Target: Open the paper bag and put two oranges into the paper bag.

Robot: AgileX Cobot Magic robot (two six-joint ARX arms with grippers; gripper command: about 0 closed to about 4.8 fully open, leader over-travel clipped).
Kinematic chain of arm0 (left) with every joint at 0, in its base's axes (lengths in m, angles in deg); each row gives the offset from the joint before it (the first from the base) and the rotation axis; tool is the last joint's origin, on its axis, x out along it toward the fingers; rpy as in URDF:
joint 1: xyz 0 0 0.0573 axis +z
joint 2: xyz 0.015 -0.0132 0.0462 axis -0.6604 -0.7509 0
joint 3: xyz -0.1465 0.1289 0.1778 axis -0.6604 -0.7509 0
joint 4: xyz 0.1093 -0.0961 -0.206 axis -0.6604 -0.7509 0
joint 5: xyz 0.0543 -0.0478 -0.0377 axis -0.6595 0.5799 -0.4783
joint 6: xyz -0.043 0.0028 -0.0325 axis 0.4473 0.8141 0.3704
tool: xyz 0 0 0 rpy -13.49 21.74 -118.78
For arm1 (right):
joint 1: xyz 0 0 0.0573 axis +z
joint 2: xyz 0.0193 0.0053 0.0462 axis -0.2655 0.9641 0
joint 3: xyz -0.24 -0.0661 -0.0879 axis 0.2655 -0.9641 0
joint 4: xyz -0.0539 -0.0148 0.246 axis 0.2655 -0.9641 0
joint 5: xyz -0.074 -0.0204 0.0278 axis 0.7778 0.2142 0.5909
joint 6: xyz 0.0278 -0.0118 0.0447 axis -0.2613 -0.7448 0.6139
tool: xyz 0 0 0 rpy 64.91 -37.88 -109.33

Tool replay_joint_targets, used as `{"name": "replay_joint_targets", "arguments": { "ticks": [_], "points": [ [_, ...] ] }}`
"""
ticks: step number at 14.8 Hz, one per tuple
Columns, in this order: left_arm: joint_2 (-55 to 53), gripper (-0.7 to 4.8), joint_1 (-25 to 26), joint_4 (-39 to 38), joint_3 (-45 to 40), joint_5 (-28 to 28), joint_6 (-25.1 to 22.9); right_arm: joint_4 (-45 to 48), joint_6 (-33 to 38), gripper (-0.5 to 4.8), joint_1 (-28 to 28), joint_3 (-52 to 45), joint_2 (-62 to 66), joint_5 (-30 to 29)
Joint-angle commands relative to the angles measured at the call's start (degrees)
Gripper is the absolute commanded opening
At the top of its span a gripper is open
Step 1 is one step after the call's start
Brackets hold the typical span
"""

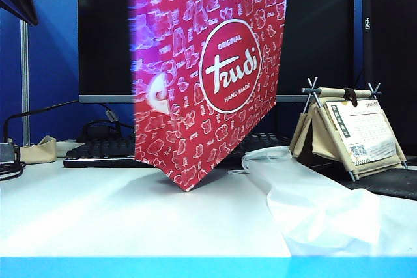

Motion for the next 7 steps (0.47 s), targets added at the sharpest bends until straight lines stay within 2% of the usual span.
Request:
{"name": "replay_joint_targets", "arguments": {
  "ticks": [1,3,5,7],
  "points": [
    [0.39,0.2,0.09,-0.15,0.17,0.28,-0.07,-3.78,-0.96,-0.06,0.0,0.66,-0.13,-2.47],
    [0.37,0.2,0.07,-0.15,0.17,0.31,-0.09,-9.09,-2.78,-0.06,0.07,0.72,-0.26,-4.81],
    [0.37,0.2,0.09,-0.24,0.17,0.26,-0.07,-9.7,-2.73,-0.06,0.04,2.4,-0.94,-4.92],
    [0.37,0.2,0.24,-0.39,0.17,0.28,-0.07,-13.75,-1.68,-0.06,0.04,9.09,-0.9,-4.61]
  ]
}}
